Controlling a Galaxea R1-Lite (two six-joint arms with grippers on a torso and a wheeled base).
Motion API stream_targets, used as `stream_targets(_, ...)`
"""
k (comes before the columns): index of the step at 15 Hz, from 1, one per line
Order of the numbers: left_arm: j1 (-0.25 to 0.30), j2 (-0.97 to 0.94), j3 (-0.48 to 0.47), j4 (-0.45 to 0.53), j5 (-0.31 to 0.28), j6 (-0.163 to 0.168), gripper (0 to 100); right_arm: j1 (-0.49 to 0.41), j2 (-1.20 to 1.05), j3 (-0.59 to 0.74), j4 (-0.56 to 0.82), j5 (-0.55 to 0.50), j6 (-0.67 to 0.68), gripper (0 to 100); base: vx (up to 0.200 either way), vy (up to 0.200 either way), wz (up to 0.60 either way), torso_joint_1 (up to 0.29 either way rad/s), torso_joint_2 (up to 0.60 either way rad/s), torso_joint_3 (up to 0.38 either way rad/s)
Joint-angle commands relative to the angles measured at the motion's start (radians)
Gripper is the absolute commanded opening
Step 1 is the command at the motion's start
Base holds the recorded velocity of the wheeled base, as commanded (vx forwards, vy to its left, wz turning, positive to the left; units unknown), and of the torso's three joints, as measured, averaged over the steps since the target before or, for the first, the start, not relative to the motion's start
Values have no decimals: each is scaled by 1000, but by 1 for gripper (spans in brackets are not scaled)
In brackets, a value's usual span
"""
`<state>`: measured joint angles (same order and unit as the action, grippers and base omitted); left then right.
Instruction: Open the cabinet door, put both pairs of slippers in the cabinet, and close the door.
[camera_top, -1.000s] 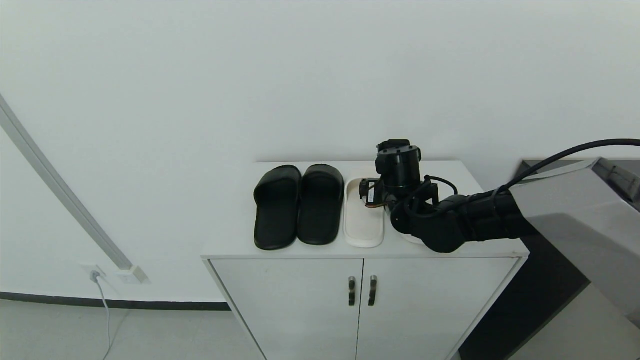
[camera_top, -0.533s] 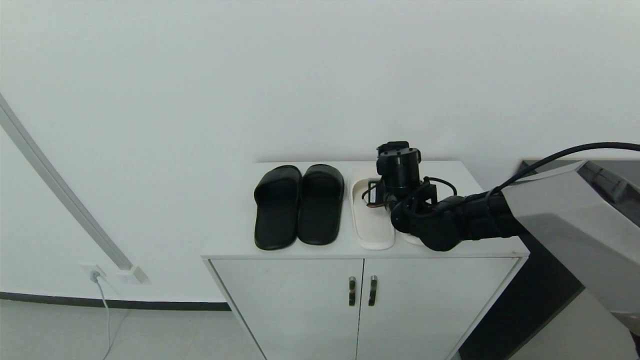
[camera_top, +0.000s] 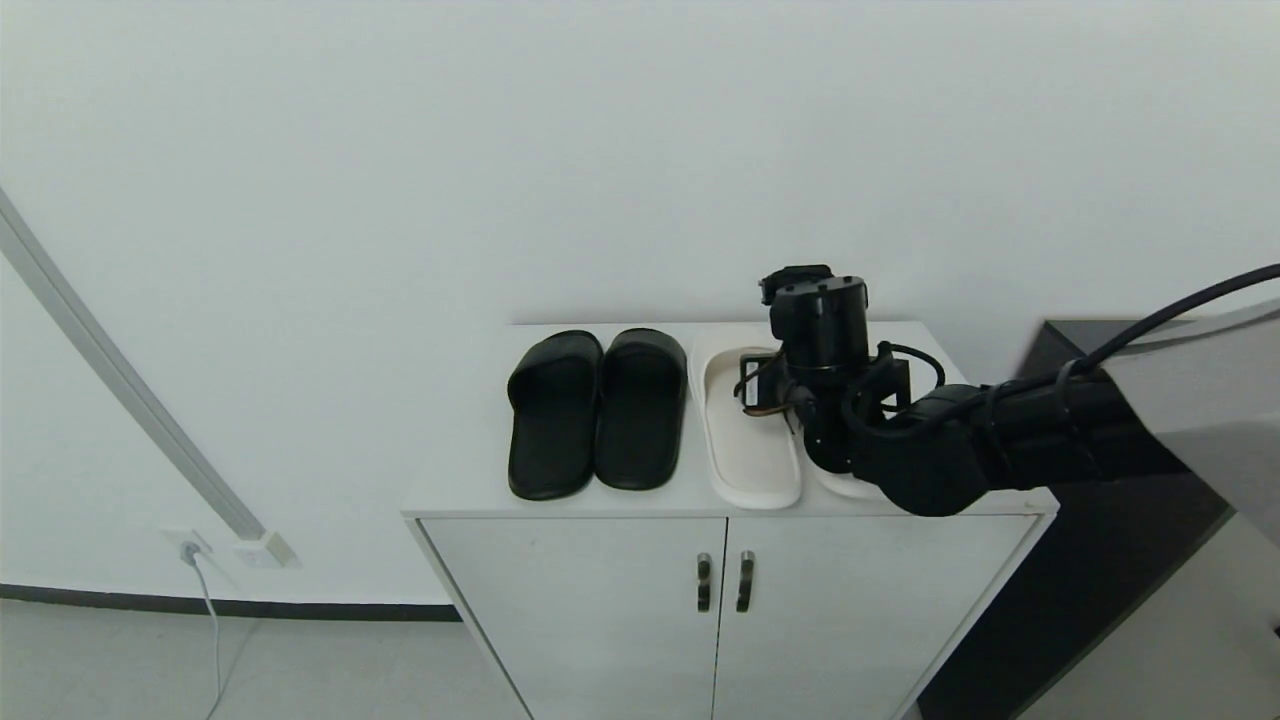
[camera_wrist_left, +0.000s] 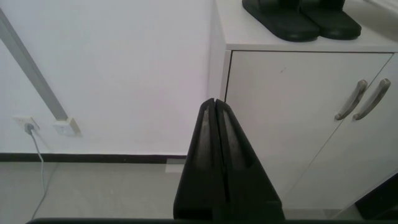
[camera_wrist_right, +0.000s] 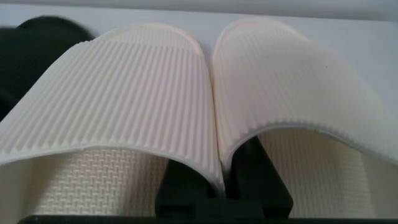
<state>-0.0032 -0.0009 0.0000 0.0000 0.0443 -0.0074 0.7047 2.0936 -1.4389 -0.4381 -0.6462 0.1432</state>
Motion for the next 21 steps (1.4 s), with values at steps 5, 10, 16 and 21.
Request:
stream_targets(5,0,1,0,0,-1,1,0,101,-423,468,-33,257,-48,0,0,0,0,0,0,0)
stream_targets(10,0,1,0,0,-15,4,0,93,-595,716,-99,588,-79,0,0,0,0,0,0,0)
stream_targets(16,0,1,0,0,-15,4,0,93,-584,749,-99,609,-79,0,0,0,0,0,0,0)
stream_targets(21,0,1,0,0,-15,3,0,96,-583,749,-99,609,-80,0,0,0,0,0,0,0)
